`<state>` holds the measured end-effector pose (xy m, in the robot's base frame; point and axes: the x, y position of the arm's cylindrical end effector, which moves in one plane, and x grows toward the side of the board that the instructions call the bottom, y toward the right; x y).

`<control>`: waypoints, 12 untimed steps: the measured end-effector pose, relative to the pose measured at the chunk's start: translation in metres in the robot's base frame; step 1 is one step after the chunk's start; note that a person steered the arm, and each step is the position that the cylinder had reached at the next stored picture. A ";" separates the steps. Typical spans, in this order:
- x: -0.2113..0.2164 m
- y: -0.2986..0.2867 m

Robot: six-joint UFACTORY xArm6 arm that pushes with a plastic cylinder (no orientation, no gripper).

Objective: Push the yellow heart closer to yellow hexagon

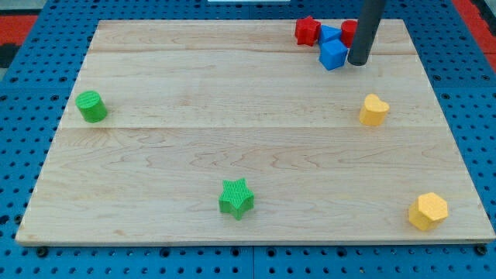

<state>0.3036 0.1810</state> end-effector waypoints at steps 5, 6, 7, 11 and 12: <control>0.110 0.022; 0.110 0.022; 0.110 -0.001; 0.130 -0.061; 0.134 -0.070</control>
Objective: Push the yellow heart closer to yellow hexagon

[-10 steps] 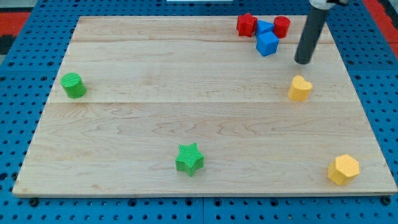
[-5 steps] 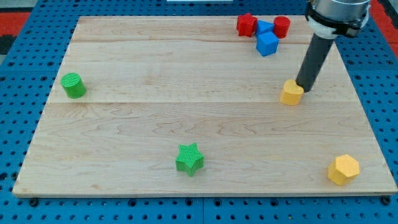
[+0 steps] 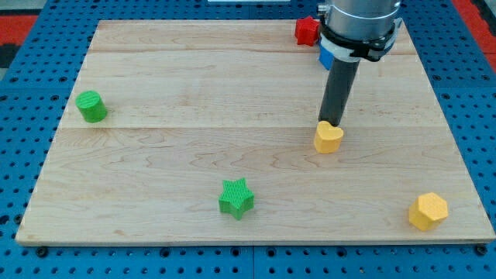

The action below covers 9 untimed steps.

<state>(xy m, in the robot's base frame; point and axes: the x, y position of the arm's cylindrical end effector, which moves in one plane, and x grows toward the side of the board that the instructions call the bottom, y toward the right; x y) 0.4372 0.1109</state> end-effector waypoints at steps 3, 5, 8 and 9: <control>0.064 0.026; 0.047 0.019; 0.099 0.039; 0.099 0.039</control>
